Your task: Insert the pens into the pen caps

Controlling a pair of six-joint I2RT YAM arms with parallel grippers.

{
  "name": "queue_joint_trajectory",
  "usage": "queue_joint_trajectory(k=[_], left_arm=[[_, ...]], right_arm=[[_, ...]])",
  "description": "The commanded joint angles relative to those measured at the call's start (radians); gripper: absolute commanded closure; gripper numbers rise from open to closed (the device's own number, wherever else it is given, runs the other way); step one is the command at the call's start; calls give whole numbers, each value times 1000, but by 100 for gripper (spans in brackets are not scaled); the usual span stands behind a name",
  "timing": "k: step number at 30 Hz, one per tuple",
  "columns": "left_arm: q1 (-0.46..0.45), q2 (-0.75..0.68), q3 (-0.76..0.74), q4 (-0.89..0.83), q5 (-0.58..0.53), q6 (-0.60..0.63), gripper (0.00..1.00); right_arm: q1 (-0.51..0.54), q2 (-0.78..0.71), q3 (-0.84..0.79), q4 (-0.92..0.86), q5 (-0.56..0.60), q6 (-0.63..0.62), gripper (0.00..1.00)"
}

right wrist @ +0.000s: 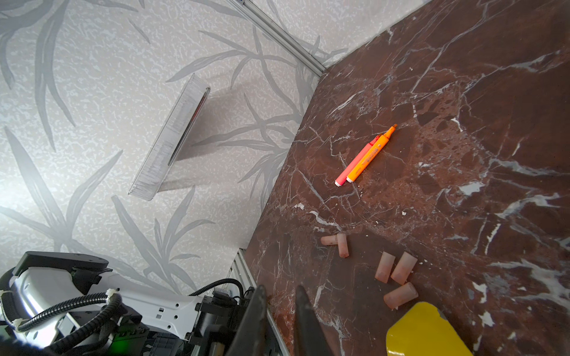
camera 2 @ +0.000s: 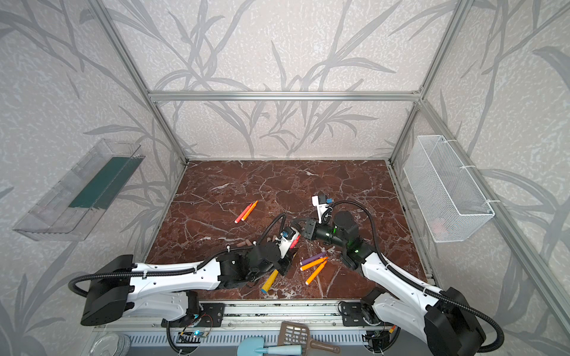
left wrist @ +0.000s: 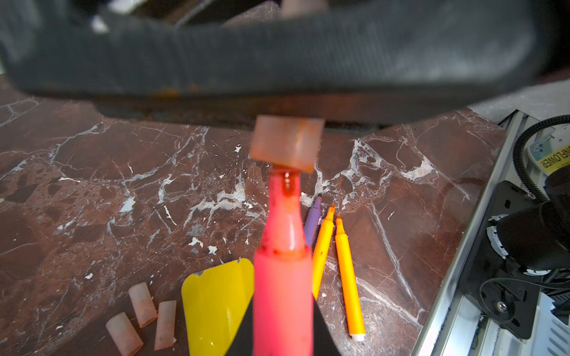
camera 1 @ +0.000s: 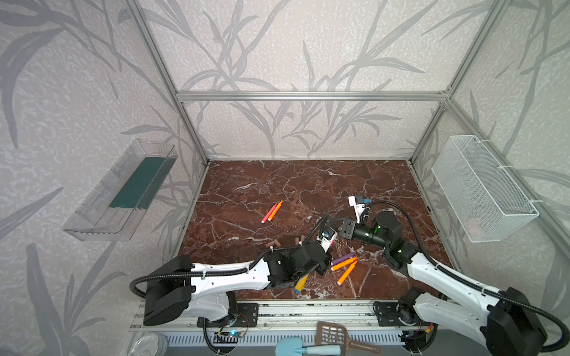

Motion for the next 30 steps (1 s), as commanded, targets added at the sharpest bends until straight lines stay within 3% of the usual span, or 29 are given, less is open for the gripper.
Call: queue_joint_trajectory(k=[1,14,23,30], left_arm=[[1,-31,41,32,-34,27,100],[-1,-59,40,94,-25,112,100],[2,-52,54,115,-26,121,100],[1,-69,22,132,40,108,100]], right_arm=[[24,13,2,26,-28,-9,100],[36,76,25,66,-76,9,100],[106,88,37,46,-6,-23,99],[106,61,35,9,63,-41,80]])
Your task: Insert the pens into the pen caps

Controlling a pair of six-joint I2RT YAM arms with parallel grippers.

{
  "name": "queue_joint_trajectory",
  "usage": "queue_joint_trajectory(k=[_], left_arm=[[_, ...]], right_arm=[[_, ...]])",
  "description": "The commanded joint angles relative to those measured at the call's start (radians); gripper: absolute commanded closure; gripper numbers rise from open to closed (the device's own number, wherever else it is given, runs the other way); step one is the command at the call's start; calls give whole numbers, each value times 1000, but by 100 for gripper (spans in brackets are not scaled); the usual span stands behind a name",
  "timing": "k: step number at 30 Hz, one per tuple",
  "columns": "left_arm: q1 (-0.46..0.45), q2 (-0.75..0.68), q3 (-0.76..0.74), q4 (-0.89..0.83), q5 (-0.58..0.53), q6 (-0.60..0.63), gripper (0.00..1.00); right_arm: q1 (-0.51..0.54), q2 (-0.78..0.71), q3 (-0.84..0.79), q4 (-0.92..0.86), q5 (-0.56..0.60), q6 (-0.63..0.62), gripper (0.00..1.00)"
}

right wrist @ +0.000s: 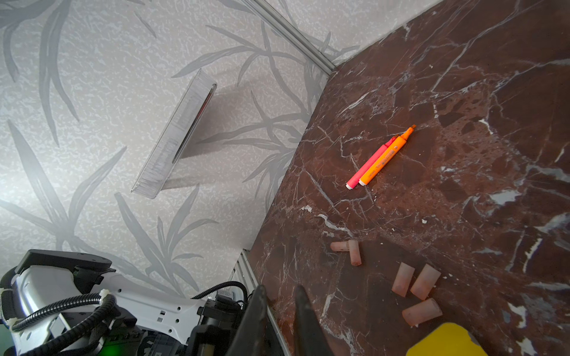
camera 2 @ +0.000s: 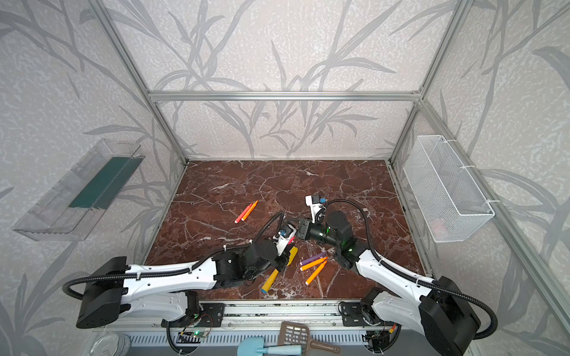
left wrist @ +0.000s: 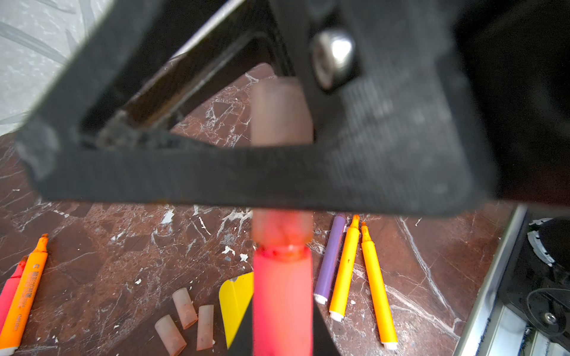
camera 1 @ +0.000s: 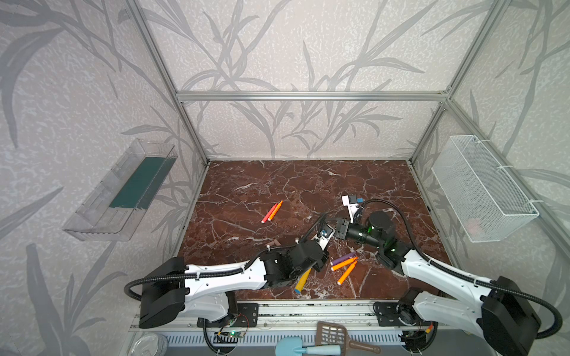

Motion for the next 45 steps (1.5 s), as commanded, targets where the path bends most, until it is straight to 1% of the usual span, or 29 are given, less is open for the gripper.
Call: queue_joint_trajectory(k=[1,5,7,9,12,15,18,25,26,31,34,37,40,45], left_arm=[[-6,-28,19,141,89,20,100],[-8,-5,16,155,111,21,100],[-9,4,15,164,113,21,100],[-8,11,16,166,110,21,100],[-7,15,15,166,100,24,100],[-7,15,7,172,92,22,100],[-6,14,-3,179,84,20,100],[-7,11,-31,195,65,9,100],[-6,12,-34,197,63,7,100],[-7,21,-32,195,40,-6,100],[-6,31,-27,193,44,-5,100],[-7,40,-19,192,47,-7,100],[-6,46,-12,187,49,-7,100],[-7,50,-10,195,47,-8,100]], right_arm=[[31,-8,11,-57,17,-37,79],[32,-22,20,-71,95,-54,65],[32,-27,30,-78,115,-60,62],[32,-40,41,-88,130,-68,56],[32,-72,51,-113,145,-85,41],[32,-98,45,-106,155,-87,31],[32,-121,42,-109,168,-87,26],[32,-183,33,-128,194,-81,27],[32,-193,30,-132,202,-82,27],[33,-209,31,-133,206,-84,41],[32,-193,41,-134,210,-86,53],[32,-169,54,-134,190,-86,62],[35,-155,66,-138,183,-87,73],[40,-161,67,-168,206,-102,93]])
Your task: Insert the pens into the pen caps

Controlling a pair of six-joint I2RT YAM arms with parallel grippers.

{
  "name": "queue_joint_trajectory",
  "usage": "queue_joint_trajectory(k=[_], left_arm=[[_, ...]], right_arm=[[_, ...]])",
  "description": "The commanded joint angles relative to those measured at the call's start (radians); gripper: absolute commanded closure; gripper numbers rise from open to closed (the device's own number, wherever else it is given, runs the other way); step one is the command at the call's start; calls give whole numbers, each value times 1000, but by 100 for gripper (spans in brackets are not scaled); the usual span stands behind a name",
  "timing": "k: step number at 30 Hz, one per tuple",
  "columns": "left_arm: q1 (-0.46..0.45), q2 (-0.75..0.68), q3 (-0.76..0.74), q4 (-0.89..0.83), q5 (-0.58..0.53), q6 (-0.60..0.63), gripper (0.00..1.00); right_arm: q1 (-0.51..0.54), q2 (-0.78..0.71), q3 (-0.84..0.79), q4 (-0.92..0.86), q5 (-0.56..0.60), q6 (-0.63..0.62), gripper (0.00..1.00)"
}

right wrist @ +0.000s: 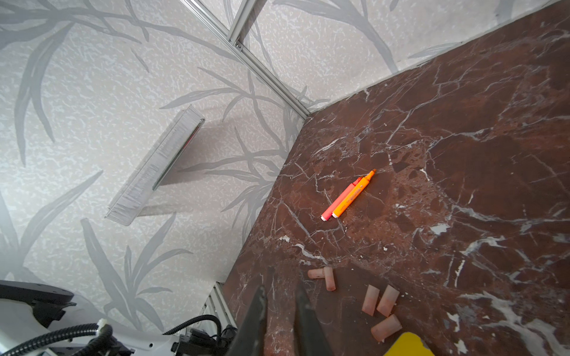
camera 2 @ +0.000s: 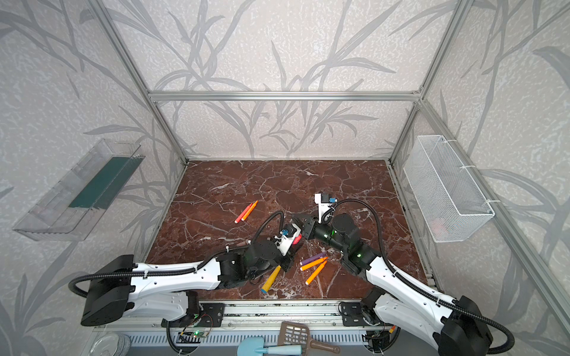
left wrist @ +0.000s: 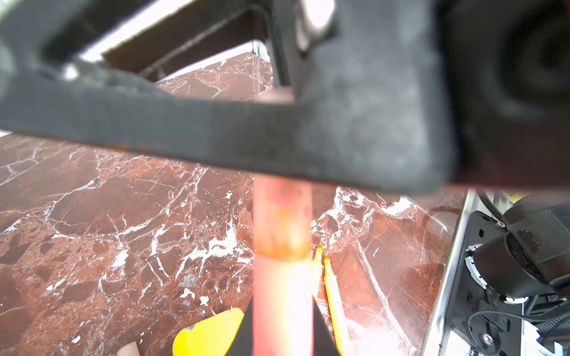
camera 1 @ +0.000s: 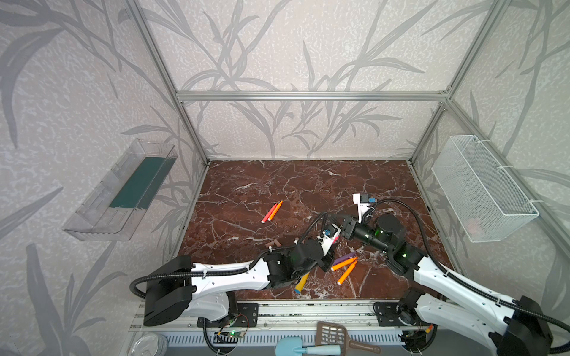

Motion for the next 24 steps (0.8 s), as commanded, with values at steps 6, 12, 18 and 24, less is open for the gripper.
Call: queue_joint_trajectory(k=[6,12,18,24], left_arm=[[-2,12,18,9,4,-5,100],[41,-14,44,1,-5,-43,100],[180,-89,65,6,133,-114,100],[235,-169,116,-47,202,-91,100]], right_arm=[[27,10,34,-10,24,-44,100],[121,3,5,-8,118,-82,100],[243,22,-63,93,189,-100,100],[265,42,-97,158,176,-79,100]])
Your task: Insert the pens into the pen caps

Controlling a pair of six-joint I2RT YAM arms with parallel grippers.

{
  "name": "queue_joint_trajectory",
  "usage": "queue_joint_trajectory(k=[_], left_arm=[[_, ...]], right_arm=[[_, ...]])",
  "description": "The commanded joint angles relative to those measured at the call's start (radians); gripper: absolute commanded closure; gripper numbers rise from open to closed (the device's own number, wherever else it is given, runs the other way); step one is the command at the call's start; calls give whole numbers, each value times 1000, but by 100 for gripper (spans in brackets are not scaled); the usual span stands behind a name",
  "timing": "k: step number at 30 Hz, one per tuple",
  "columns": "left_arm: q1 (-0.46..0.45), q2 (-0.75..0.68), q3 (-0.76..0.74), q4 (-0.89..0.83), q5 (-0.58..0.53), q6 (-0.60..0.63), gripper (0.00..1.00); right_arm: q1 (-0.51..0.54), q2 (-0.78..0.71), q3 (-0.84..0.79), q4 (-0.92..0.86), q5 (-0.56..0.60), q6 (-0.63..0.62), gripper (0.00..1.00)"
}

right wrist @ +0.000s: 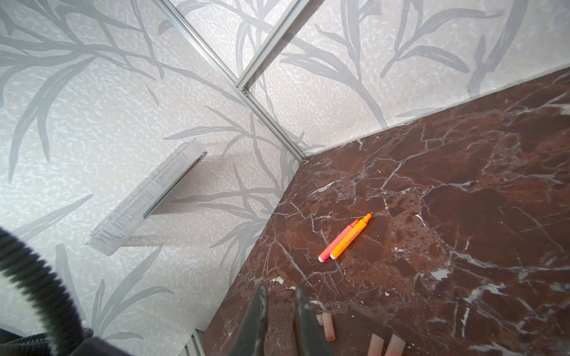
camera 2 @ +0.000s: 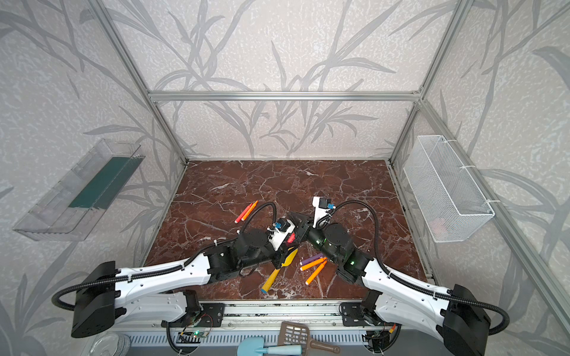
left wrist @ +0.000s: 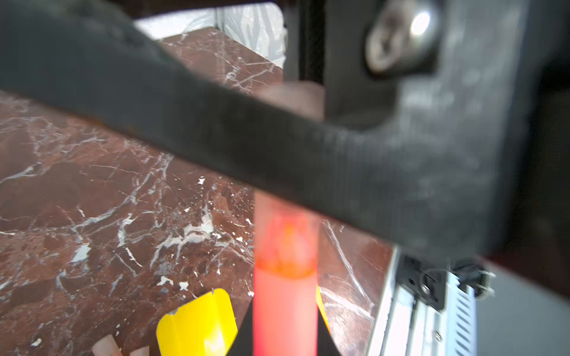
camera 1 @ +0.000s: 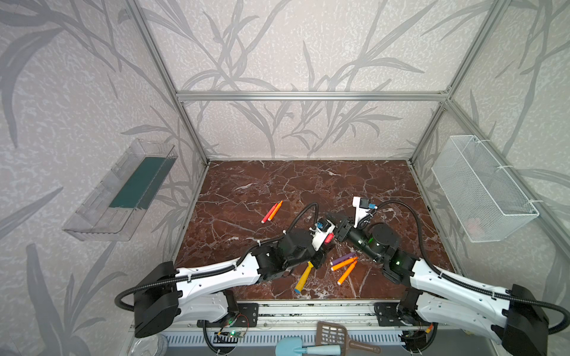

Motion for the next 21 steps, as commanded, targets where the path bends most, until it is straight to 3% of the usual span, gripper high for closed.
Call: queue_joint_trajectory(k=[1,5,7,14,18,21], left_arm=[[80,-55,117,85,-146,-46,100],[79,-38,145,63,-304,8,100],[76,-23,138,103,-379,43,100],[69,34,158,165,-507,92,100],[94,38,163,144,-416,39,100],[194,5,155,132,-156,-68,100]], right_arm=[[77,16,-38,-93,-130,8,100],[145,56,32,-227,-91,71,100],[153,89,29,-212,-100,122,100],[184,152,23,-198,-23,185,100],[189,147,-15,-96,-27,126,100],[192,146,-89,77,-36,78,100]])
